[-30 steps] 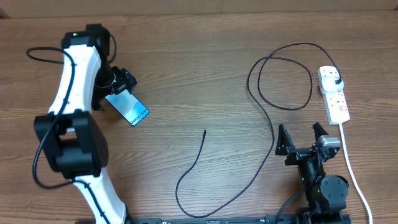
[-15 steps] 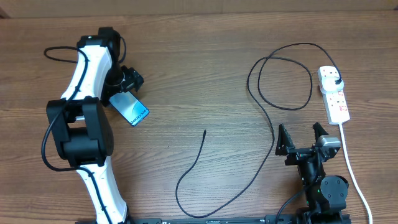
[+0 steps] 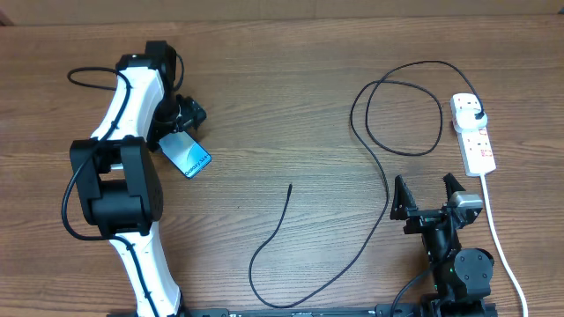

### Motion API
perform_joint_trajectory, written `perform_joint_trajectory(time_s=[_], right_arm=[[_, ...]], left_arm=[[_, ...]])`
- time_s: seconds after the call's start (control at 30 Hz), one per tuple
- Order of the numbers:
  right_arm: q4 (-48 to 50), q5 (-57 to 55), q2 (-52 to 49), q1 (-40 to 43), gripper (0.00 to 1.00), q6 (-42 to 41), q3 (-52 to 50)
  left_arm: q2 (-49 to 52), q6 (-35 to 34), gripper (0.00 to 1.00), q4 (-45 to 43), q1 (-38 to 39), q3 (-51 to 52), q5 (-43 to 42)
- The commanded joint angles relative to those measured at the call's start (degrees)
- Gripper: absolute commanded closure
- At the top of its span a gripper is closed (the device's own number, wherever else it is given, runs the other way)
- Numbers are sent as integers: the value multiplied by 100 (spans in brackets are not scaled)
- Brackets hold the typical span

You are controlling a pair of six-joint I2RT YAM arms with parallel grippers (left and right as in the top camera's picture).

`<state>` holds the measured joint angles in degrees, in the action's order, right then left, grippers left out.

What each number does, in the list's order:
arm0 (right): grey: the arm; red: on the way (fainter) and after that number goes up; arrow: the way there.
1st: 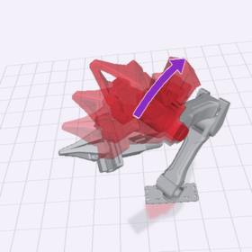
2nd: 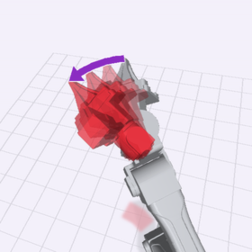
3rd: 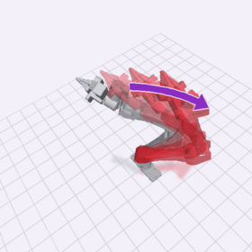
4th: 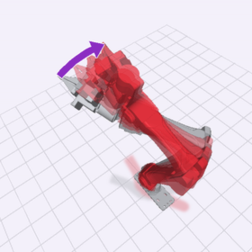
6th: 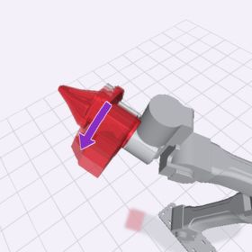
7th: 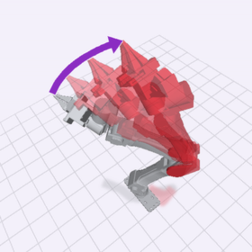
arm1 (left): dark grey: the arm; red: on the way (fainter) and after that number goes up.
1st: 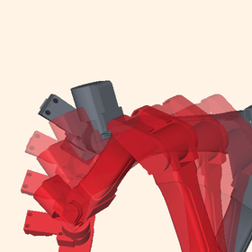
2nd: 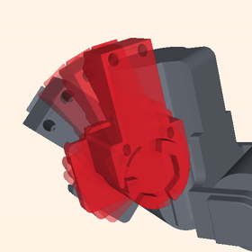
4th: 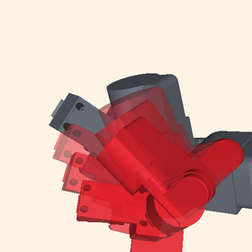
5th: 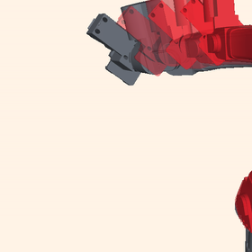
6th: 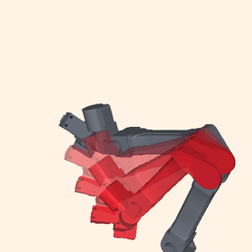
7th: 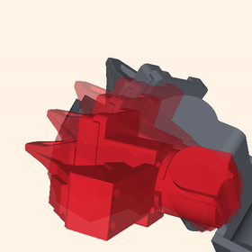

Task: Plug charger to phone and switch on socket
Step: 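Move the left gripper over the phone and lower onto it, then close the left gripper on the phone's long edges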

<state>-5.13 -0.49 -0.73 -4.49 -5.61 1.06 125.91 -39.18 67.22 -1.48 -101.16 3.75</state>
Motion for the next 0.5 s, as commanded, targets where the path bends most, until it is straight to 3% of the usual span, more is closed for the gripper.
perform_joint_trajectory(time_s=[0.0,0.47], right_arm=[[33,-90,57,39,0,-15,-61],[33,-90,57,39,0,-15,-61]], left_arm=[[31,-177,1,-79,4,332,127],[-197,-66,0,-704,2,761,-59]])
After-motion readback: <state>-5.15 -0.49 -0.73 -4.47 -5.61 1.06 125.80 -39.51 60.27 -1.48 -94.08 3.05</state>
